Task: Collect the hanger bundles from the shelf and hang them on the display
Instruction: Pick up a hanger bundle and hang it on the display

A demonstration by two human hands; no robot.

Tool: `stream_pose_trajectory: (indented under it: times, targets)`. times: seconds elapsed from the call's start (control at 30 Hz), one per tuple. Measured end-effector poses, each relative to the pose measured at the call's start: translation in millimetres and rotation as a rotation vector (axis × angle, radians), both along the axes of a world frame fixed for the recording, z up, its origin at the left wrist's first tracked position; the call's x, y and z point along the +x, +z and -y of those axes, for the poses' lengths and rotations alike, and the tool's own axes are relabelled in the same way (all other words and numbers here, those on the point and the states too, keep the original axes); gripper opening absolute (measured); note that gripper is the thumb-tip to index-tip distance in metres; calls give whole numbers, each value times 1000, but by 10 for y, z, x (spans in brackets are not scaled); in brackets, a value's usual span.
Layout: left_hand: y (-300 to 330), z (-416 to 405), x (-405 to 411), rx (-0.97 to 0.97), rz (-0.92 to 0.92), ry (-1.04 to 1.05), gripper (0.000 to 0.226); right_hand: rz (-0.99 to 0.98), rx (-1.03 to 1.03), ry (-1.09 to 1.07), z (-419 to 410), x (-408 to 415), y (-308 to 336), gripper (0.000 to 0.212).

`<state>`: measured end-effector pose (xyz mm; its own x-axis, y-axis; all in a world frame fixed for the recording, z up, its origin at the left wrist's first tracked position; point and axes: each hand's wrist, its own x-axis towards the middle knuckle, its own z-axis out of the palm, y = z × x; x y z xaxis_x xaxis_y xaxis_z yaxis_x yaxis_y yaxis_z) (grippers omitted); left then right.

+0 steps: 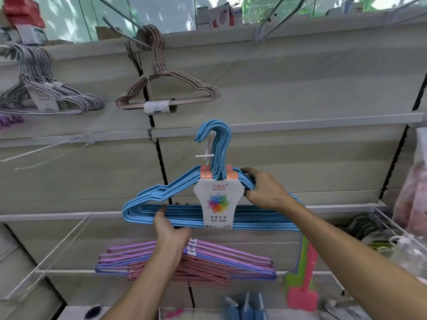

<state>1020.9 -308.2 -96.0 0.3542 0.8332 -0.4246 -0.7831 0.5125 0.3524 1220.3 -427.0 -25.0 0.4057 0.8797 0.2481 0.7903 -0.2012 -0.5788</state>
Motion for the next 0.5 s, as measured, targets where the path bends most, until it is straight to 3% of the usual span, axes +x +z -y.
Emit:
stream_pose_trajectory:
  times: [0.23, 0.5]
  targets:
    - [-61, -399, 234, 10, 7, -47, 22, 15, -44, -71, -368, 151, -110, 62]
    - [-277, -852, 489, 25, 13, -82, 42, 135, -61, -109, -721, 338, -268, 70]
